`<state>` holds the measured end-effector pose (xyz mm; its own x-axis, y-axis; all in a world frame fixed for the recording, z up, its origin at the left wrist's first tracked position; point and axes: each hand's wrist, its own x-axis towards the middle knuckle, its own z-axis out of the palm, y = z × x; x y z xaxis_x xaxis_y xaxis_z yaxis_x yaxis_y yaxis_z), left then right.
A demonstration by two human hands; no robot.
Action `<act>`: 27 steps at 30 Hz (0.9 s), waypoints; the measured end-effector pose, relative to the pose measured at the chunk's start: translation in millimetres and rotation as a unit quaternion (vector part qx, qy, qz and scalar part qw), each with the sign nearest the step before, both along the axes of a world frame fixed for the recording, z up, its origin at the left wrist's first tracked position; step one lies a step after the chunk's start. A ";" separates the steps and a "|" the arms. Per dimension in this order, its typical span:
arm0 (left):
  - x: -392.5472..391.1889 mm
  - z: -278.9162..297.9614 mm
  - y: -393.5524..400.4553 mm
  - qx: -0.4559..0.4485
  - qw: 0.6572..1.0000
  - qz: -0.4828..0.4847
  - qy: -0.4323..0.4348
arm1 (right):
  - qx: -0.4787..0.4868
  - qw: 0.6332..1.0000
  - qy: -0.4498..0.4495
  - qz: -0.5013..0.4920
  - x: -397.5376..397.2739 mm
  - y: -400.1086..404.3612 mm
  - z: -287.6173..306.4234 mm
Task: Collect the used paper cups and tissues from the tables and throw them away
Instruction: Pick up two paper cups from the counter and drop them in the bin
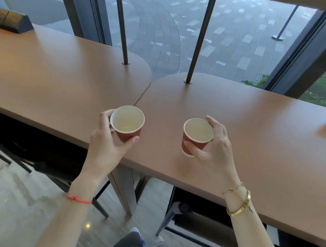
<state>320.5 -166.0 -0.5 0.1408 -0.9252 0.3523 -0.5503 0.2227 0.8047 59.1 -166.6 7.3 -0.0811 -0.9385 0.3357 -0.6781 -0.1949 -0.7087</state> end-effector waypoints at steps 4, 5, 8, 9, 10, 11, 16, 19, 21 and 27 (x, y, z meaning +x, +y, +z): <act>-21.6 -1.1 31.1 0.007 0.999 -0.038 -0.006 | 0.007 0.999 0.004 -0.032 -20.6 48.5 -0.2; -26.2 -1.2 37.9 0.007 0.999 -0.053 -0.005 | 0.008 0.999 0.002 -0.046 -24.4 61.7 -0.6; -35.8 -3.7 55.7 0.004 0.994 -0.105 -0.013 | 0.012 0.996 0.005 -0.093 -31.3 101.8 -2.6; -37.6 -5.2 62.2 0.007 0.992 -0.123 -0.016 | 0.015 0.994 0.007 -0.110 -32.0 115.9 -3.7; -38.7 -6.5 68.7 0.010 0.990 -0.142 -0.018 | 0.016 0.992 0.007 -0.129 -31.4 130.5 -4.7; -39.0 -7.9 75.8 0.012 0.987 -0.161 -0.021 | 0.015 0.989 0.005 -0.147 -29.5 145.8 -5.7; -33.6 -16.5 116.5 0.009 0.967 -0.250 -0.051 | 0.038 0.970 -0.010 -0.242 -4.1 229.8 -13.8; -32.6 -23.2 144.0 0.019 0.947 -0.315 -0.055 | 0.056 0.953 -0.035 -0.295 16.7 287.7 -21.4; -36.4 -28.0 162.5 0.027 0.931 -0.359 -0.059 | 0.061 0.940 -0.045 -0.334 29.3 327.2 -25.1; -72.3 -33.4 219.2 0.023 0.871 -0.487 -0.067 | 0.059 0.881 -0.067 -0.465 52.6 436.3 -30.7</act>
